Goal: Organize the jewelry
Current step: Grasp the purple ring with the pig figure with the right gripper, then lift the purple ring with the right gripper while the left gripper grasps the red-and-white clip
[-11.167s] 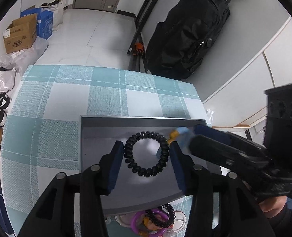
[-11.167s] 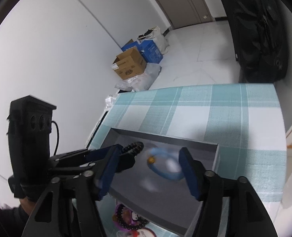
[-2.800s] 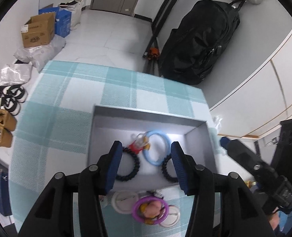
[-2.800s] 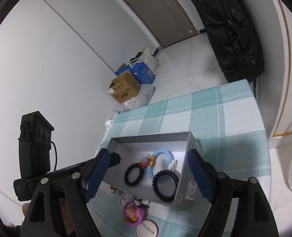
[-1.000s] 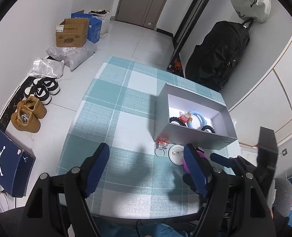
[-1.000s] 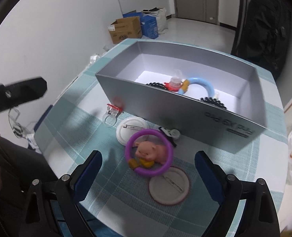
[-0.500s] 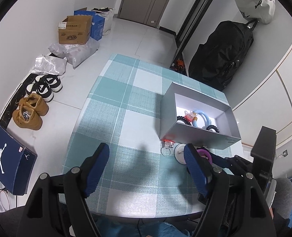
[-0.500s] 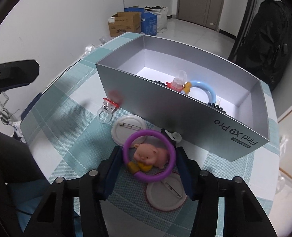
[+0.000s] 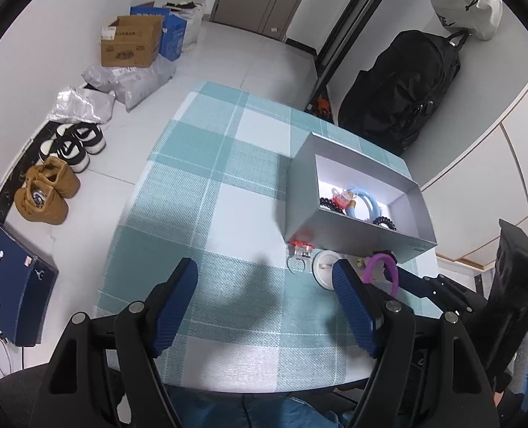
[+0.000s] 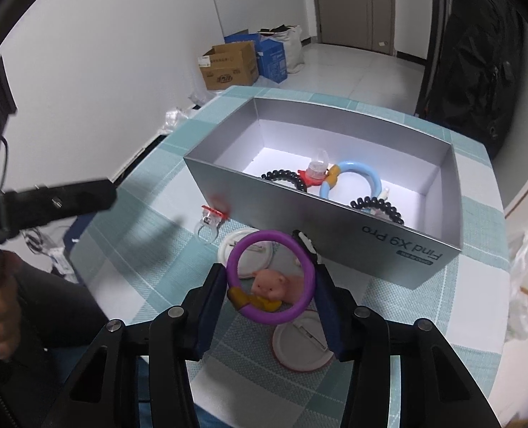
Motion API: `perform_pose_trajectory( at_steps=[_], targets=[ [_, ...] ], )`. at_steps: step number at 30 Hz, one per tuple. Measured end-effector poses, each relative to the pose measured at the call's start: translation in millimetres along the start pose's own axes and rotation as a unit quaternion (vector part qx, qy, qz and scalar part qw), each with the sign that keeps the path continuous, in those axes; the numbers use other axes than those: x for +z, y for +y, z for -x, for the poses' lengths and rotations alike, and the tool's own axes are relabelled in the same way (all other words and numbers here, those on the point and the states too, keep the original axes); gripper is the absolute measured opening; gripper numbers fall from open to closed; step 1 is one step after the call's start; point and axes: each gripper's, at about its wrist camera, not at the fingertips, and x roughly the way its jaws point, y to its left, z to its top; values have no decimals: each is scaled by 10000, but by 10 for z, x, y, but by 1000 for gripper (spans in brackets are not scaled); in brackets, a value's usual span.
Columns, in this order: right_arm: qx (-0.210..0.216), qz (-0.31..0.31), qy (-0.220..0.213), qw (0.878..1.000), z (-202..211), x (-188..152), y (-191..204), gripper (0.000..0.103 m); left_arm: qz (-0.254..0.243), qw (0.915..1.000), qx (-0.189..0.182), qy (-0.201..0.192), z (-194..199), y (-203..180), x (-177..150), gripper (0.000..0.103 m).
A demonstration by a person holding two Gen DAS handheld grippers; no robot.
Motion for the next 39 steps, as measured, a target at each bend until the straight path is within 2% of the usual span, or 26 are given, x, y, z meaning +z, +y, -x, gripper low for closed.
perform_pose_trajectory(
  at_steps=[11, 15, 24, 28, 34, 37, 39],
  targets=[
    [273, -240, -263, 9990, 262, 46, -147, 47, -359, 9985, 223, 347, -304, -149, -59, 74],
    [424, -404, -359, 9976, 375, 41, -235, 46, -320, 9985, 184, 410, -367, -194, -16, 74],
    [508, -663, -470, 9954, 479, 20, -451, 46, -262, 9974, 373, 555, -561, -278, 30, 73],
    [552, -749, -461, 9946, 507, -15, -532, 46, -341, 9968, 387, 613, -601, -328, 41, 58],
    [613, -805, -571, 9932, 589, -20, -582, 47, -461, 9962, 416, 609, -613, -386, 32, 56],
    [649, -807, -587, 9929, 604, -17, -574, 47, -525, 9954, 503, 624, -631, -389, 37, 38],
    [667, -783, -604, 9929, 610, -11, -564, 47, -495, 9956, 473, 634, -631, -367, 48, 38]
  ],
)
